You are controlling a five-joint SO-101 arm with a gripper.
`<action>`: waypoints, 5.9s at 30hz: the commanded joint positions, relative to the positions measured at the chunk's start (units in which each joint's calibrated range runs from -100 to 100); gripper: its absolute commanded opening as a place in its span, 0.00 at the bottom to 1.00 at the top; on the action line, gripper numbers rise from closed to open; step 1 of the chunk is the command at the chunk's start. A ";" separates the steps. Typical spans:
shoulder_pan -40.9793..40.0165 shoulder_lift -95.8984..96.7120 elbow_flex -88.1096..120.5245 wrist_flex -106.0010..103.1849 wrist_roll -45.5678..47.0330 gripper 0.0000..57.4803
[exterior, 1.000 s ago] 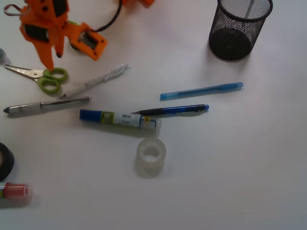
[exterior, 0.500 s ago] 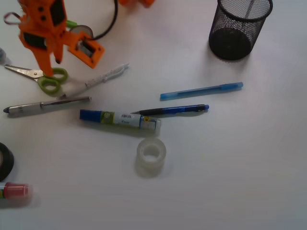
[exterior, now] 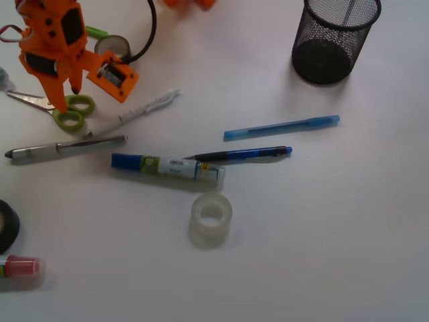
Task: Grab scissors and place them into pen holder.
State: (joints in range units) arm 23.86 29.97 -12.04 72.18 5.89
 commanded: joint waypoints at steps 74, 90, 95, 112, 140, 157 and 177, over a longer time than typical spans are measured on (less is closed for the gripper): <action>-50.67 -76.16 23.27 -13.56 -68.86 0.00; -67.49 -77.52 43.65 -33.25 -60.22 0.01; -66.37 -83.39 52.26 -34.47 -57.83 0.01; -72.12 -99.28 85.86 -60.63 -54.75 0.01; -60.09 -104.21 75.54 -33.16 -43.27 0.81; -24.50 -105.74 83.78 -24.50 -11.87 0.37; -30.18 -129.03 105.88 -8.05 -8.64 0.02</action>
State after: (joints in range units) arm -6.33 -98.34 93.62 63.97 -2.22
